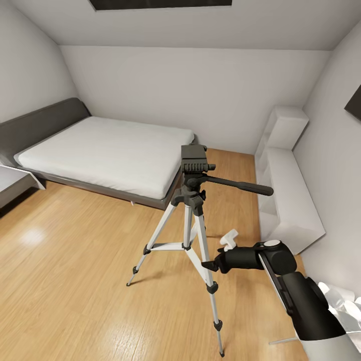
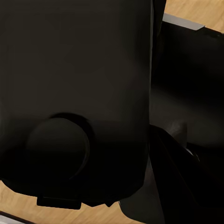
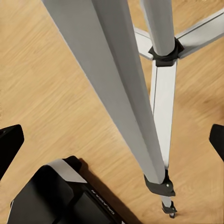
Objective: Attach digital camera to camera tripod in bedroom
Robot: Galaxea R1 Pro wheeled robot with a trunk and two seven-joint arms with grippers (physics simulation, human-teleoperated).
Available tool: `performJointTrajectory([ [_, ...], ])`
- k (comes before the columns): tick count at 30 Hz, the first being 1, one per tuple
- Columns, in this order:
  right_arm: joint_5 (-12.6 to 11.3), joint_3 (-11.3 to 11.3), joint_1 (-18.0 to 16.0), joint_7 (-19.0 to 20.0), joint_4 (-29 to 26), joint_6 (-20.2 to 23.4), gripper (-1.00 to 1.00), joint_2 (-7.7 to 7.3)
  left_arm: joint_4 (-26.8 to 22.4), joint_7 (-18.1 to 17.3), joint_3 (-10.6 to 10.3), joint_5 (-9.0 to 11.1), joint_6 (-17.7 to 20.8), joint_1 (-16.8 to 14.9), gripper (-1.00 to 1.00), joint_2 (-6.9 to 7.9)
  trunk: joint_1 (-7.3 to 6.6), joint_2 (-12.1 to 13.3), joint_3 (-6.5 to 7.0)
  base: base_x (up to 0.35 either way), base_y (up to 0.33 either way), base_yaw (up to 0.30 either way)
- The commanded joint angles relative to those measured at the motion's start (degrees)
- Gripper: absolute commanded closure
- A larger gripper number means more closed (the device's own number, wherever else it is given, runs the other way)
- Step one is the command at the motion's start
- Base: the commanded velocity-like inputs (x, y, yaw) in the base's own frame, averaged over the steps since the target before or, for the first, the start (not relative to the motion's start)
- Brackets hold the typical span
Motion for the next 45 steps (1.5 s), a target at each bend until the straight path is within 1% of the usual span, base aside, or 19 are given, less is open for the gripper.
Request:
performJointTrajectory([
  [1,0.59,0.01,-0.06,0.52,-0.06,0.14,-1.0,0.0,0.07,-0.27,-0.47,0.48,-0.18,-0.04,1.0,0.01,0.03,-0.1,-0.09,0.0,0.0,0.0],
  [6,0.57,-0.61,-0.06,0.19,-0.05,0.2,-1.0,0.66,0.07,-0.27,-0.47,0.49,-0.18,-0.04,1.0,0.01,0.03,-0.1,-0.09,0.0,0.0,0.0],
  [10,0.54,-2.47,-0.06,-0.18,-0.03,0.16,-1.0,1.78,0.07,-0.27,-0.47,0.48,-0.18,-0.02,1.0,0.01,0.03,-0.1,-0.09,0.0,0.0,0.0],
  [15,0.53,-4.54,-0.06,-0.26,-0.04,0.08,-1.0,2.73,0.07,-0.27,-0.47,0.49,-0.18,-0.02,1.0,0.01,0.03,-0.1,-0.09,0.0,0.0,0.0],
  [18,0.52,-5.02,-0.06,-0.27,-0.05,0.07,-1.0,2.96,0.07,-0.27,-0.47,0.49,-0.18,-0.04,1.0,0.01,0.03,-0.1,-0.09,0.0,0.0,0.0],
  [23,0.53,-5.52,-0.06,-0.35,0.03,0.06,-1.0,3.34,0.07,-0.27,-0.47,0.49,-0.18,-0.04,1.0,0.01,0.03,-0.1,-0.09,0.0,0.0,0.0],
  [27,0.54,-5.62,-0.06,-0.36,0.04,0.05,-1.0,4.19,0.07,-0.27,-0.47,0.5,-0.18,-0.01,1.0,0.01,0.03,-0.1,-0.09,0.0,0.0,0.0],
  [32,0.59,-5.64,-0.03,-0.84,0.06,-0.01,-1.0,5.91,0.07,-0.27,-0.47,0.5,-0.18,-0.02,1.0,0.01,0.03,-0.1,-0.09,0.0,0.0,0.0],
  [34,0.6,-5.63,-0.04,-1.07,0.08,-0.02,-1.0,6.31,0.07,-0.27,-0.47,0.5,-0.18,-0.03,1.0,0.01,0.03,-0.1,-0.09,0.0,0.0,0.0],
  [45,0.61,-5.61,-0.04,-1.83,0.18,-0.53,-1.0,7.48,0.07,-0.27,-0.47,0.49,-0.18,0.0,1.0,0.01,0.03,-0.1,-0.09,0.0,0.0,0.0],
])
